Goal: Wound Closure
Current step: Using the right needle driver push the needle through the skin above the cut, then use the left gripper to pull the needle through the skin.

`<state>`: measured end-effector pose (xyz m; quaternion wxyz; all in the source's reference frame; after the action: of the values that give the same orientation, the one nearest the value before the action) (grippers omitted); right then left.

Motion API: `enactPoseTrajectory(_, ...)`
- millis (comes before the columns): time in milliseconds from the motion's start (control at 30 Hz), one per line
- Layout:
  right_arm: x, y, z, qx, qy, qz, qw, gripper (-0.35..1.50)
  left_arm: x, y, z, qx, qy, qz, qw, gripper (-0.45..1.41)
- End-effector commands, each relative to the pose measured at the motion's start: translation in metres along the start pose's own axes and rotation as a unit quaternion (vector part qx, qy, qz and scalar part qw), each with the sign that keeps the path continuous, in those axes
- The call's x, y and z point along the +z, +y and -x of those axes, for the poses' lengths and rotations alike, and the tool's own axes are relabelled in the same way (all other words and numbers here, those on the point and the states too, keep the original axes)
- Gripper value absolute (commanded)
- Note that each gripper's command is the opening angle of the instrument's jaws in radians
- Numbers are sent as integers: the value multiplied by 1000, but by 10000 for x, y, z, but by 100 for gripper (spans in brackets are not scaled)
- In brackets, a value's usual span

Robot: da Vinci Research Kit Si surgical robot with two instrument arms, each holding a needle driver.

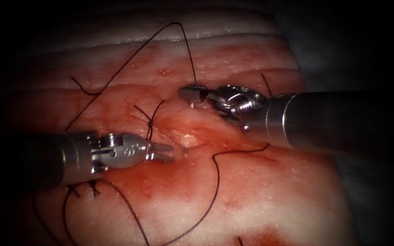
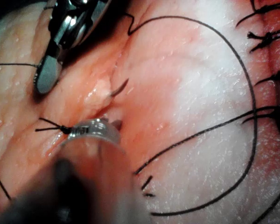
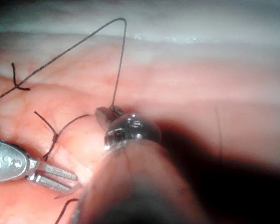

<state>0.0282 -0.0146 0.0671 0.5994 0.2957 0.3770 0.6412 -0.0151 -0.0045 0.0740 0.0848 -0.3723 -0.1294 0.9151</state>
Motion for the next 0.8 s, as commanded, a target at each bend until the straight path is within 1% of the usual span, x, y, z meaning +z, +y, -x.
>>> enactPoseTrajectory(33,5,-8,7,-1,-7,-7,1000,-35,7,-3,-1,0,1,0,1000,-18)
enactPoseTrajectory(167,-2,-19,13,-1,-18,-21,1000,-35,7,-5,-2,-4,0,1,1000,-22)
enactPoseTrajectory(267,-4,-26,12,-2,-13,-40,999,-35,7,-7,-4,7,5,-4,1000,-25)
enactPoseTrajectory(333,-5,-28,9,-7,-8,-46,999,-35,8,-8,-5,23,13,1,1000,-30)
enactPoseTrajectory(400,-6,-26,4,-52,7,-56,997,24,8,-8,-6,38,22,8,999,-32)
enactPoseTrajectory(467,-8,-20,-4,-71,26,-69,995,84,6,-8,-7,56,35,15,998,-27)
enactPoseTrajectory(500,-8,-17,-8,-79,34,-73,994,98,5,-8,-7,68,39,16,997,-23)
enactPoseTrajectory(533,-9,-13,-13,-84,42,-75,993,108,3,-8,-8,80,45,16,996,-15)
enactPoseTrajectory(567,-11,-7,-19,-89,51,-75,992,114,2,-7,-9,86,50,18,995,-13)
enactPoseTrajectory(667,-15,7,-31,-97,63,-79,990,120,-1,-3,-14,111,66,20,991,-13)
enactPoseTrajectory(733,-19,17,-38,-96,69,-72,990,126,-2,0,-17,123,77,21,989,-13)
enactPoseTrajectory(800,-21,23,-43,-98,76,-71,990,126,-2,4,-21,137,89,20,986,-10)
